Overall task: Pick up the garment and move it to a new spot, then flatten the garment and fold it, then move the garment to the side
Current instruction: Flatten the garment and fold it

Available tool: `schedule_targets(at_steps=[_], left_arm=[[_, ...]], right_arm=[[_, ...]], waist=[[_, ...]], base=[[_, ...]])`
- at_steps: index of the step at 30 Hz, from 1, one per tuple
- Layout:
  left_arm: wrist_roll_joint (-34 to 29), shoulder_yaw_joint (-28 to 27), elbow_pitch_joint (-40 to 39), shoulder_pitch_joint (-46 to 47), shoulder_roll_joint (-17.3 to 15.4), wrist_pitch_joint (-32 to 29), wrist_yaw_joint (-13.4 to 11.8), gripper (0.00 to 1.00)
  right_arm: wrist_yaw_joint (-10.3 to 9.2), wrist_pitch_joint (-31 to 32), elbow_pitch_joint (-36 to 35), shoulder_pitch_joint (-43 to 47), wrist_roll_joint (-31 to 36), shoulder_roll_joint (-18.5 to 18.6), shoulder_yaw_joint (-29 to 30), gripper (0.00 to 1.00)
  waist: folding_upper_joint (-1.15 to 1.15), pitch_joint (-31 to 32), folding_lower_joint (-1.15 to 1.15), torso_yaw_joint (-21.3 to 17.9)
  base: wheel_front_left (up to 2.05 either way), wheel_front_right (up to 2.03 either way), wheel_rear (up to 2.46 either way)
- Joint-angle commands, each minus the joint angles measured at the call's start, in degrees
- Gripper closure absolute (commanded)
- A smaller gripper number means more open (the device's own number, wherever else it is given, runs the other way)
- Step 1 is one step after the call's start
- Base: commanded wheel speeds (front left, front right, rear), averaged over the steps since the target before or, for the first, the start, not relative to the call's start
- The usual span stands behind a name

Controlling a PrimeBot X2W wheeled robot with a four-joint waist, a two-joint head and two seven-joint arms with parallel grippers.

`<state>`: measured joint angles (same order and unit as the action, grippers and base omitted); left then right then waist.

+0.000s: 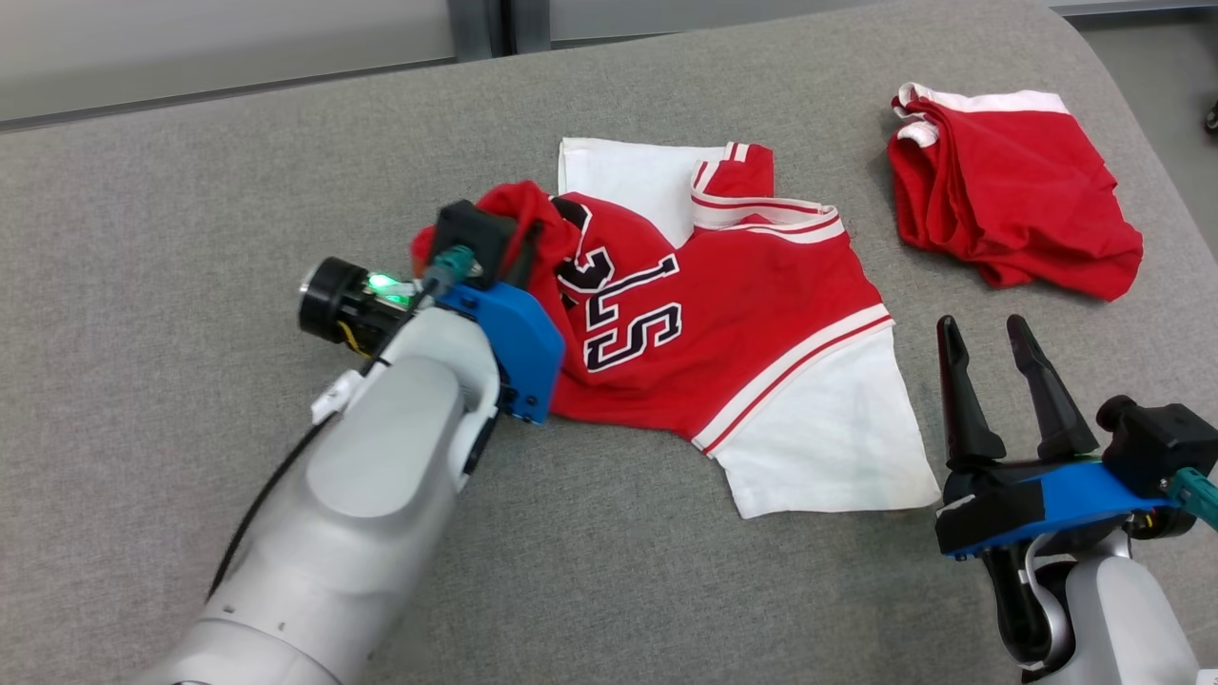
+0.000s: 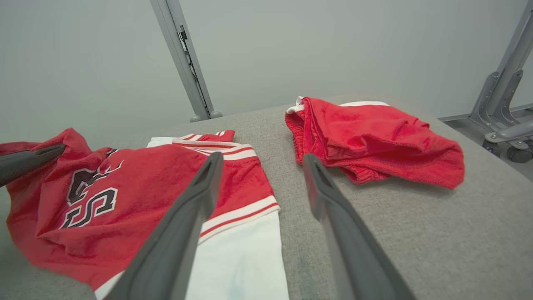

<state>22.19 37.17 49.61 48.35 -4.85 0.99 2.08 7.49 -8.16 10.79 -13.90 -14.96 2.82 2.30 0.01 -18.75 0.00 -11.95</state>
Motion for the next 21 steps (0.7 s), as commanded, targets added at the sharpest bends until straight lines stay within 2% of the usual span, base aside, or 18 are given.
schedule_targets(at_steps=[1,5,8,9,10,11,12,21], left_arm=[[-0.2,1.1,0.6,0.7,0.9,0.8,0.6,1.0],[0.5,4.5,0.7,-0.2,1.8,2.3,1.9,1.0],[3.1,8.8,-2.3,-2.2,2.1,2.2,2.7,1.0],[3.8,10.2,-3.4,-2.5,2.0,2.1,2.5,0.89],[4.5,11.6,-4.5,-2.6,1.9,2.4,2.0,0.74],[5.1,12.9,-5.5,-2.8,1.9,2.9,1.7,0.08],[6.6,15.1,-7.4,-3.3,1.9,3.5,0.8,0.0],[10.6,21.2,-15.5,-2.4,1.9,7.4,-2.8,0.0]], right_arm=[[0.01,-0.4,0.5,-0.9,0.0,0.2,0.0,0.0],[0.01,-0.7,1.2,-1.1,0.0,0.2,0.0,0.0],[0.01,-0.9,1.6,-1.3,-0.2,0.2,-0.5,0.0],[0.01,-1.0,1.8,-1.4,-0.3,0.2,-0.6,0.0],[0.01,-1.1,1.9,-1.5,-0.3,0.2,-0.7,0.0],[0.01,-1.1,2.0,-1.5,-0.3,0.2,-0.6,0.0],[0.01,-1.2,2.2,-1.3,-0.1,0.2,-0.1,0.0],[0.01,-1.1,2.5,1.2,0.8,0.2,3.2,0.0]], waist=[[-0.01,0.1,0.0,-0.1],[-0.01,0.5,0.0,0.0],[-0.01,0.9,0.0,0.2],[-0.01,1.0,0.0,0.2],[-0.01,1.1,0.0,0.3],[-0.01,1.3,0.0,0.5],[-0.01,1.8,0.0,1.1],[-0.01,5.6,0.0,5.1]], base=[[0.0,0.0,0.0],[0.0,0.0,0.0],[0.0,0.0,0.0],[0.0,0.0,0.0],[0.0,0.0,0.0],[0.0,0.0,0.0],[0.0,0.0,0.0],[0.0,0.0,0.0]])
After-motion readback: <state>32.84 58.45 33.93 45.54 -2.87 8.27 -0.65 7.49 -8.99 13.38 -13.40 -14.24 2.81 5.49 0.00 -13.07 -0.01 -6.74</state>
